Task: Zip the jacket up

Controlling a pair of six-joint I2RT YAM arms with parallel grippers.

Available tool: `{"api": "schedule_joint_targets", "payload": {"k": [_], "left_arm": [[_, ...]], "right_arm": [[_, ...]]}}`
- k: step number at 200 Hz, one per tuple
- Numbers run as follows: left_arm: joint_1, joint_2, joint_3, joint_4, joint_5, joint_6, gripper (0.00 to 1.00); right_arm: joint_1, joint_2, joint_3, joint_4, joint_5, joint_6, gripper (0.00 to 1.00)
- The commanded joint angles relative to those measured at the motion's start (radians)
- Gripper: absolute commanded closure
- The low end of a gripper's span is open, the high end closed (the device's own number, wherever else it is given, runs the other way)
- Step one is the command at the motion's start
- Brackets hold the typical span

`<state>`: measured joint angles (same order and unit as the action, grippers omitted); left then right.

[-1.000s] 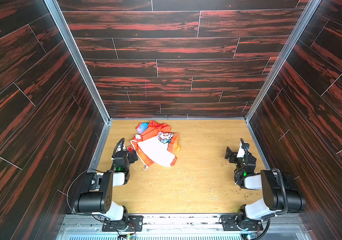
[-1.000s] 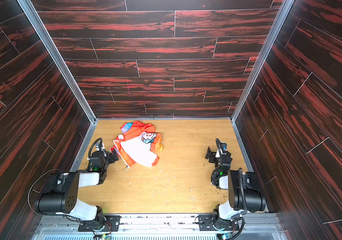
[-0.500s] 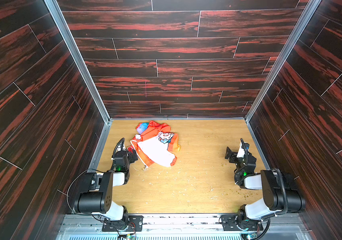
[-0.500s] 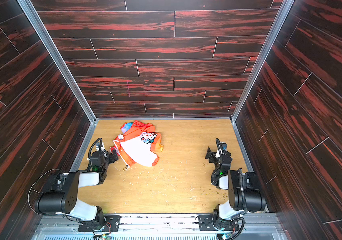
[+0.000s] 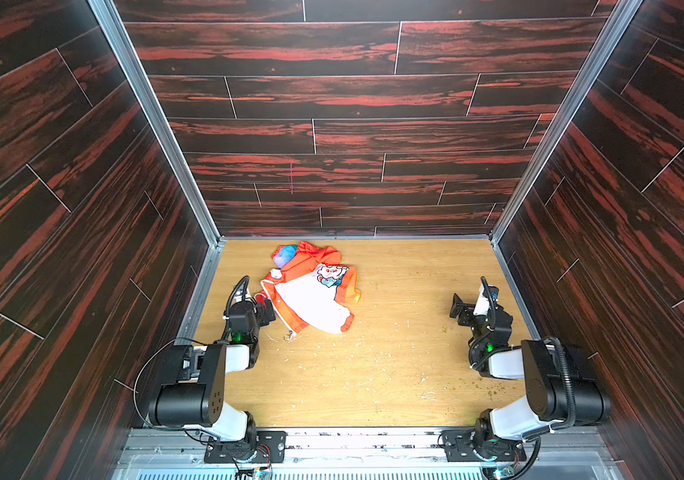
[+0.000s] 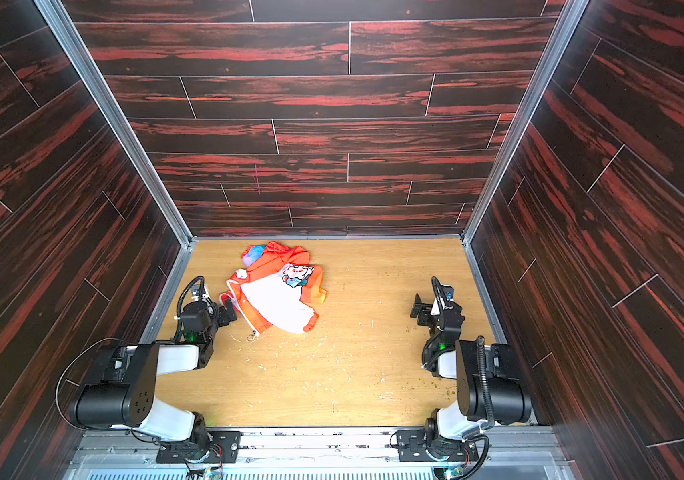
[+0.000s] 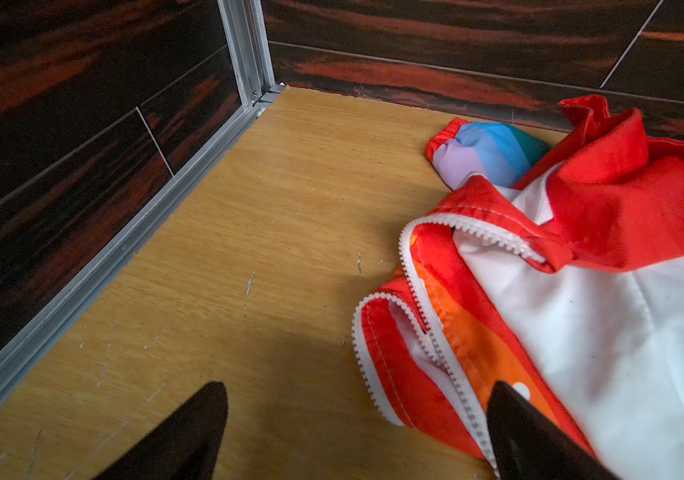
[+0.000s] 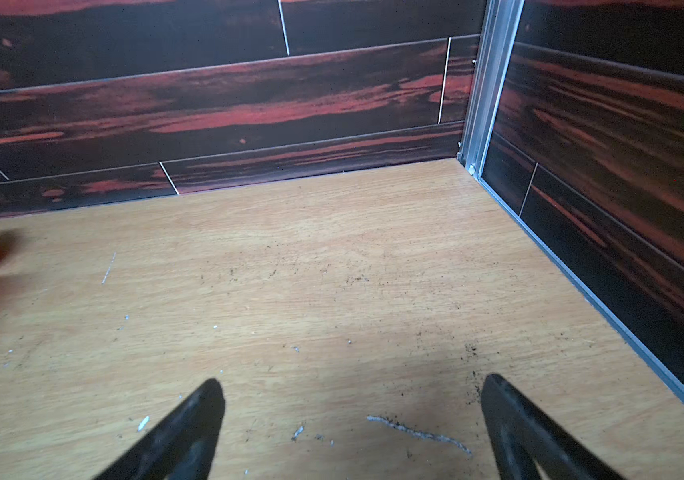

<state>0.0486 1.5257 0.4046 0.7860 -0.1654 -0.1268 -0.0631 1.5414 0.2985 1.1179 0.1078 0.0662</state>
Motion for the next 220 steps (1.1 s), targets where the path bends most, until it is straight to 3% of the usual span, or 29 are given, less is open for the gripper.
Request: {"api": "schedule_joint_targets", "payload": {"k": [1,10,18,31,43,56,75,97,105,114,123,138,158,180,192,206,220], "left_arm": [[0.007,0.003,0.024,0.029,-0.008,0.012,0.01],[0.006,-0.01,0.04,0.03,-0.012,0.019,0.01],[0.007,-0.047,0.068,-0.074,-0.012,0.016,0.0],[0.006,-0.133,0.096,-0.219,-0.005,0.024,0.0],[0.002,-0.197,0.081,-0.227,-0.045,0.012,0.0],[0.001,-0.265,0.096,-0.283,-0.158,-0.083,0.0],[0.002,-0.344,0.206,-0.577,-0.26,-0.28,0.01],[0.005,-0.363,0.304,-0.811,-0.304,-0.444,0.0],[0.009,-0.361,0.337,-0.897,-0.309,-0.501,0.0],[0.022,-0.353,0.365,-0.96,-0.266,-0.558,0.0],[0.044,-0.338,0.383,-0.983,-0.162,-0.57,0.01],[0.072,-0.283,0.428,-0.995,0.061,-0.554,0.13],[0.073,-0.16,0.536,-1.07,0.242,-0.511,0.29],[0.075,-0.039,0.645,-1.156,0.38,-0.488,0.34],[0.074,-0.002,0.67,-1.141,0.432,-0.496,0.34],[0.074,0.021,0.681,-1.087,0.47,-0.515,0.33],[0.075,0.059,0.712,-1.077,0.475,-0.543,0.31]], "right_arm": [[-0.002,0.02,0.013,0.013,-0.008,-0.007,0.01],[-0.002,0.016,0.011,0.018,-0.005,-0.006,0.01],[-0.002,-0.012,0.026,-0.029,-0.004,-0.005,0.01],[-0.002,-0.096,0.088,-0.215,-0.007,-0.01,0.01],[0.0,-0.148,0.155,-0.393,-0.012,0.006,0.01],[0.0,-0.18,0.243,-0.577,0.025,0.066,0.01],[-0.003,-0.193,0.367,-0.844,0.056,0.2,0.01],[-0.024,-0.196,0.466,-1.027,-0.066,0.315,0.01],[-0.049,-0.205,0.463,-1.022,-0.199,0.36,0.01],[-0.072,-0.216,0.461,-1.015,-0.313,0.434,0.01],[-0.086,-0.208,0.488,-1.079,-0.357,0.505,0.01],[-0.098,-0.157,0.547,-1.149,-0.507,0.53,0.01],[-0.097,-0.173,0.486,-1.043,-0.659,0.585,0.02],[-0.084,-0.222,0.454,-1.071,-0.706,0.592,0.31],[-0.06,-0.26,0.437,-1.101,-0.715,0.571,0.39],[-0.011,-0.313,0.425,-1.158,-0.676,0.53,0.4],[0.056,-0.376,0.418,-1.225,-0.597,0.482,0.31]]}}
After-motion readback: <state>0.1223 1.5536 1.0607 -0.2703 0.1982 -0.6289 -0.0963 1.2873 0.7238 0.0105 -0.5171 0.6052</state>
